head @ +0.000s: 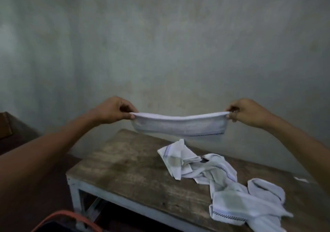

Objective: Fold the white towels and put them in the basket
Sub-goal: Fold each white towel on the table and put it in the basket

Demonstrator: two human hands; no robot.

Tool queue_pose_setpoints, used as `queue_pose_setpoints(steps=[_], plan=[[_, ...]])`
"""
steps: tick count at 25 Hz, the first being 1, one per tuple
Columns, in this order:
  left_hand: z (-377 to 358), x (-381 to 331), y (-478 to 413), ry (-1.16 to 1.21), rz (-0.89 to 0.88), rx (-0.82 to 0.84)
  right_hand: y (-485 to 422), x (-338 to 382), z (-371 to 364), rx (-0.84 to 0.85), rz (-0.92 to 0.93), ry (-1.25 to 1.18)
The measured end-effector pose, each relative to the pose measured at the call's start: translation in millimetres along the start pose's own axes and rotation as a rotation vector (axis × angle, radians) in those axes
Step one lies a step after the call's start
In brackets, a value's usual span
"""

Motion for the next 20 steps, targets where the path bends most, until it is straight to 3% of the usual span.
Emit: queue_pose_setpoints(steps=[5, 10, 14, 17, 20], plan=[[38.1, 6.6, -9.6, 0.290, 0.187, -0.033, -11.7, 17.4, 16.5, -0.104, -0.026, -0.177], [33.5, 46.8, 5.0, 0.482, 0.373, -0.113, -12.9, 26.7, -20.0, -0.109, -0.063, -0.327], [-6.2, 108.4, 23.2, 0.176, 0.361, 0.005, -18.0, 28.4, -92.6, 0.144, -0.108, -0.370], [-47.1, 143.3, 24.9, -0.155, 0.200, 0.125, -27.8, 17.4, -143.6, 0.222, -0.139, -0.350], [-81.1, 150.1, 19.8, -0.259, 0.137, 0.107, -29.6, -4.7, -170.6, 0.243, -0.119, -0.230]])
Point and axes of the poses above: each hand's wrist, its own y-axis away from the middle knuckle, its own z-axis out of the back of the hand, x = y × z, the point moved 3 cm from there along -y, towards the middle knuckle, and after that the axes turned 11 degrees about -x, right-handed, at the moved point
